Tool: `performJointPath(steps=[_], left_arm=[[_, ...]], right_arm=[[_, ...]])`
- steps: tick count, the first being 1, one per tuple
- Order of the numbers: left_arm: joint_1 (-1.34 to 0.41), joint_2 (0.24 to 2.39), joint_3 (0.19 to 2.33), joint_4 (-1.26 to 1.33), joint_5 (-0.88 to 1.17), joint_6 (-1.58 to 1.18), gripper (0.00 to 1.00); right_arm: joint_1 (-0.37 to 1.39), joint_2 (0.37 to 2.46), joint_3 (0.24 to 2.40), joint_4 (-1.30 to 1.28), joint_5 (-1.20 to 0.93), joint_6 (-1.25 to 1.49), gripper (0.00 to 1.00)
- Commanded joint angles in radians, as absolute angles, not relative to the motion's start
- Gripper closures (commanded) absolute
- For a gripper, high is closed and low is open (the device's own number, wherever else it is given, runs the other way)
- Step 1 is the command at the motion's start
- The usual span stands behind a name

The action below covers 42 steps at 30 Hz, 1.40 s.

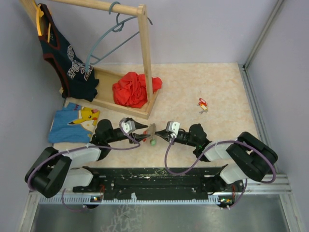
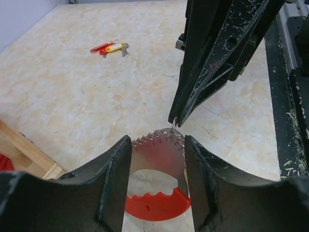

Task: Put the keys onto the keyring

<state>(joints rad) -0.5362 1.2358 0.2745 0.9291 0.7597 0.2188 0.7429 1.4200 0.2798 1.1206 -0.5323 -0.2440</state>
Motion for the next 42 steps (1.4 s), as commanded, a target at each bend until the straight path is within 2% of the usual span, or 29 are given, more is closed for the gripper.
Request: performJointPath(steps=[1,5,9,12,16,29,33,37,38,42], left_arm=[[-0.526,1.265,0.299,0.970,0.863,0.274,0.48],[-0.525,1.310,0.316,0.980,0.889,0.273,0.51],[-0.522,1.350,0.335,0.998,0.909,0.256,0.60],[-0.520,1.370,0.349,0.999,0.929,0.249,0.62],[-0.519,1.389,0.357,0.990,0.944,0.252,0.70],[-0.517,1.422,0.390,0.952,1.000,0.242,0.79],[-0.517,1.433,0.410,0.917,1.028,0.250,0.98],[-0.517,1.413,0.417,0.868,1.010,0.255,1.00],[-0.517,1.399,0.420,0.846,1.000,0.261,1.00],[-0.519,1.324,0.456,0.653,0.948,0.329,1.00]], right_arm=[[0.735,1.396,0.328,1.168,-0.585,-0.261,1.00],[0.735,1.390,0.328,1.170,-0.595,-0.259,1.00],[0.735,1.384,0.329,1.166,-0.608,-0.260,1.00],[0.735,1.384,0.331,1.164,-0.617,-0.259,1.00],[0.735,1.382,0.331,1.165,-0.623,-0.257,1.00],[0.734,1.383,0.337,1.161,-0.641,-0.251,1.00],[0.736,1.381,0.339,1.145,-0.635,-0.258,1.00],[0.735,1.368,0.331,1.137,-0.610,-0.266,1.00],[0.735,1.362,0.326,1.127,-0.598,-0.273,0.99],[0.734,1.320,0.306,1.051,-0.520,-0.328,0.82]])
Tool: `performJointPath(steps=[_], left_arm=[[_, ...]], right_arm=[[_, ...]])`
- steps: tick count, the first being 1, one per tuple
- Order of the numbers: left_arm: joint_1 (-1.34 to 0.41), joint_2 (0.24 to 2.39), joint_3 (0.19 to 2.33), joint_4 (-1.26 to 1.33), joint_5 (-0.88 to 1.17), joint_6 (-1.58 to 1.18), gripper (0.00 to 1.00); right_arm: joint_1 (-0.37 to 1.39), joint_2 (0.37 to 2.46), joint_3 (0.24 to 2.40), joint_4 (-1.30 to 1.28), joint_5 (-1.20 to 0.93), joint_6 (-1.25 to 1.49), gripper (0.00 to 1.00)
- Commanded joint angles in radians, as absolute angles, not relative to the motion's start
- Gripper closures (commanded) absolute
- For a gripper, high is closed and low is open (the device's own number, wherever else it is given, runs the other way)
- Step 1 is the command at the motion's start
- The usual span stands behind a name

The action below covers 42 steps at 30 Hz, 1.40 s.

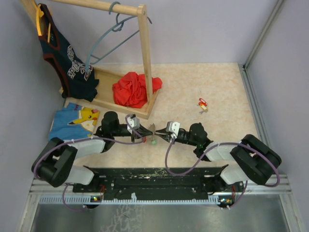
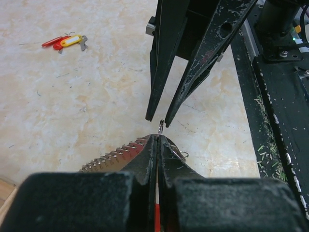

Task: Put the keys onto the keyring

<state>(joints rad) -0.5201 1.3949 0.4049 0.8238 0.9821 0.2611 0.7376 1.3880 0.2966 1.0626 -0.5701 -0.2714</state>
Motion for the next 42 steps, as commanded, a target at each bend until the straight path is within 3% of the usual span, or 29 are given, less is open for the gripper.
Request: performJointPath(steps=[1,8,17,38,42], left_arm=[[-0.519,1.306,0.469,0.589,0.935,0.346,1.00],[-0.532,1.238,0.513,0.412,0.844,0.395,1.00],[-0.611,1.218,0.598,0.212,0.672,0.461,1.00],[-0.702,1.186,0.644,0.123,0.585,0.499,1.00],[-0.703,1.186,0.643,0.126,0.584,0.505,1.00]], right_arm=[[0.735,1.310,0.304,1.033,-0.504,-0.339,0.78],[0.734,1.255,0.371,0.828,-0.501,-0.406,0.64],[0.735,1.224,0.425,0.724,-0.565,-0.411,0.62],[0.735,1.330,0.474,0.726,-0.616,-0.402,0.82],[0.735,1.337,0.478,0.733,-0.617,-0.397,0.95]])
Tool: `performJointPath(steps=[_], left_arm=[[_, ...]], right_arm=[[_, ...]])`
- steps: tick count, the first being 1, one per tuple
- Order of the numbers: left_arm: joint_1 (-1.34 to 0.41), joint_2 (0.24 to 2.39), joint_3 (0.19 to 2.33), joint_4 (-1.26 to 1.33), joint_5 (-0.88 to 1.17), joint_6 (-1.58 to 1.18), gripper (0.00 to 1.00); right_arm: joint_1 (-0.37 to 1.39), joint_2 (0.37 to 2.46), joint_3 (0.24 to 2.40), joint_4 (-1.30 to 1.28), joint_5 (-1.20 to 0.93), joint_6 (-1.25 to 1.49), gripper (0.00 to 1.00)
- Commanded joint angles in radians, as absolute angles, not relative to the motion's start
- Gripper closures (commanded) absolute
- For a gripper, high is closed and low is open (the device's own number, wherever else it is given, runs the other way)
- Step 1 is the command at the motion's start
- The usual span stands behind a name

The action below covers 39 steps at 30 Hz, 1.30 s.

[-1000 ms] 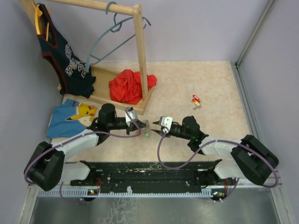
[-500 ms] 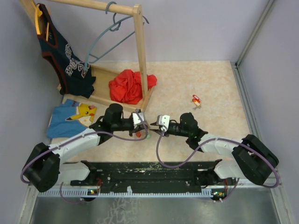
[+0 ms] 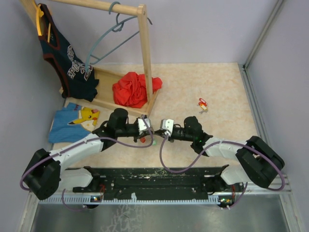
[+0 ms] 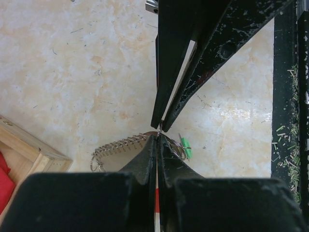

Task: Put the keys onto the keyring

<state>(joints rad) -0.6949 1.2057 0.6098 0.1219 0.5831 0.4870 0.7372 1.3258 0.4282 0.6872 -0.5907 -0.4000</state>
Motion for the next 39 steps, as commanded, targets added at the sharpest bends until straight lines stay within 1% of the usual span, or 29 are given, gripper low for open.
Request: performJointPath(steps=[1,2,4,6,10,12,18,24,27,39], left_arm=[[-0.703,1.184,0.641,0.127,0.584,0.506,1.00],[-0.703,1.180,0.638,0.131,0.582,0.505,0.99],[-0.702,1.169,0.630,0.139,0.575,0.499,0.91],[-0.701,1.159,0.613,0.163,0.556,0.483,0.86],[-0.690,1.123,0.535,0.280,0.548,0.449,0.73],[-0.676,1.107,0.501,0.340,0.561,0.432,0.69],[-0.619,1.093,0.444,0.438,0.641,0.394,0.67],[-0.533,1.116,0.406,0.563,0.801,0.304,0.67],[-0.520,1.131,0.396,0.605,0.850,0.298,0.67],[-0.520,1.181,0.414,0.633,0.918,0.299,0.65]], right_arm=[[0.735,1.338,0.477,0.733,-0.614,-0.395,0.99],[0.735,1.336,0.476,0.735,-0.611,-0.391,1.00],[0.734,1.330,0.469,0.754,-0.602,-0.382,1.00],[0.733,1.323,0.461,0.774,-0.597,-0.374,1.00],[0.725,1.312,0.444,0.823,-0.609,-0.345,1.00],[0.713,1.306,0.431,0.865,-0.625,-0.318,1.00],[0.695,1.294,0.409,0.929,-0.662,-0.282,1.00],[0.681,1.305,0.390,0.986,-0.692,-0.257,1.00],[0.678,1.311,0.391,0.995,-0.701,-0.253,1.00],[0.679,1.339,0.404,1.012,-0.749,-0.232,1.00]])
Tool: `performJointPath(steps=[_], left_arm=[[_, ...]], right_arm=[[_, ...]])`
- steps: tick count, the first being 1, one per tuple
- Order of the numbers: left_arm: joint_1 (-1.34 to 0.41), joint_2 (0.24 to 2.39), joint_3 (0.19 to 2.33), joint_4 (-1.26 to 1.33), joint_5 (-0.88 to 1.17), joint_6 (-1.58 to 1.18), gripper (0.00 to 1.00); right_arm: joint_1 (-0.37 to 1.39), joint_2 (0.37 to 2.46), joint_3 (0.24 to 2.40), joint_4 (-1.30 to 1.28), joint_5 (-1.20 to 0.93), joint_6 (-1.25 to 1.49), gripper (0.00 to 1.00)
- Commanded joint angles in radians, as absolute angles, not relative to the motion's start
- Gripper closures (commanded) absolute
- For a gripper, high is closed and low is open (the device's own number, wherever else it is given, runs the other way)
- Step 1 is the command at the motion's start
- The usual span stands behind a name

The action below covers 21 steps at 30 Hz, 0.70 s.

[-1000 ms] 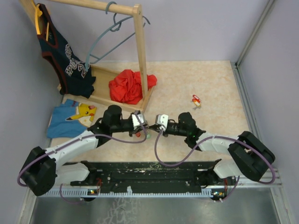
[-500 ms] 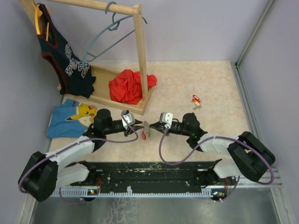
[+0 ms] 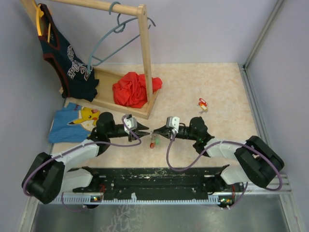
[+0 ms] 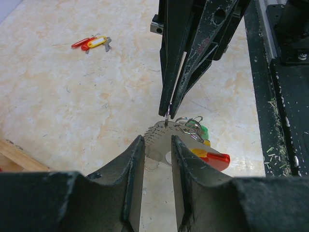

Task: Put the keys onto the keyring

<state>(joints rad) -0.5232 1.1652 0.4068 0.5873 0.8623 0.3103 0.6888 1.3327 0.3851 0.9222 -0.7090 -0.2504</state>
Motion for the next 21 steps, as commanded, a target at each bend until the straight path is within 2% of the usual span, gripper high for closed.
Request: performJointPath(steps=[1,21], left_arm=[[-0.521,1.186,0.415,0.635,0.919,0.298,0.66],[-0.520,1.239,0.426,0.685,0.968,0.265,0.69]], right_arm=[[0.678,1.339,0.404,1.015,-0.752,-0.231,1.00],[0.678,1.385,0.429,1.030,-0.793,-0.208,1.00]])
